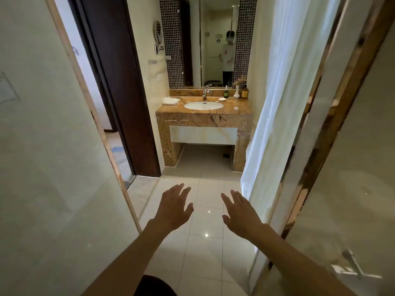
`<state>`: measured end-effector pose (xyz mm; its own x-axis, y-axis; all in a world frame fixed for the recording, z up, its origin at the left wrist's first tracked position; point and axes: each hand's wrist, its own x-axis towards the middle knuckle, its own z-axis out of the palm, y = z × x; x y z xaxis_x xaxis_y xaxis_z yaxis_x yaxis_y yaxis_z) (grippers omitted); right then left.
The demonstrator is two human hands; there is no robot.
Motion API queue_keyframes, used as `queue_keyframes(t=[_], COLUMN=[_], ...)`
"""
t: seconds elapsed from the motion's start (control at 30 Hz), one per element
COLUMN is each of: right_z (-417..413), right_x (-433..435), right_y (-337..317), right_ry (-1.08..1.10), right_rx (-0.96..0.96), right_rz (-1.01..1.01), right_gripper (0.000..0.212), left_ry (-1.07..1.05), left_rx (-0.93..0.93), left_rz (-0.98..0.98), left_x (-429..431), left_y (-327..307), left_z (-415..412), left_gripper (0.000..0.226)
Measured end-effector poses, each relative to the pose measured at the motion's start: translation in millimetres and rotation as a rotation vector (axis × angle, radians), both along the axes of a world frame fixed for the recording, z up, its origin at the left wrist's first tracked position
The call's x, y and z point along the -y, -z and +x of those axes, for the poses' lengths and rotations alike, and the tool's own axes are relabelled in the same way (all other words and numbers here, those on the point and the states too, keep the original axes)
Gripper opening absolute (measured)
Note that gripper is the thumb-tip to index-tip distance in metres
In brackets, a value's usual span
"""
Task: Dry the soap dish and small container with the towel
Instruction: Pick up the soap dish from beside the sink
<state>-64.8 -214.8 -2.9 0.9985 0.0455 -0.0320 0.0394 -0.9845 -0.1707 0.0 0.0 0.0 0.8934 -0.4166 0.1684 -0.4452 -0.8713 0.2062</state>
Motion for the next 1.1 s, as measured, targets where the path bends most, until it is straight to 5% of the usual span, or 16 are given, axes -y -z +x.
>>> queue_keyframes(t=[0.77,1.1], right_z=[259,426], right_x=[70,64], right_y=[43,43], right_ry=[-0.001,0.085], right_rx=[-0.008,0.009], right_rz=[0.113,0.131], right_gripper=[0.066,0.069], left_ry=[-0.19,-0.097], left_rx=[-0.067,-0.054], left_rz=[-0.081,-0.124], left_x=[78,70], left_y=[26,19], left_z=[221,418], left_gripper=[0.056,0.061])
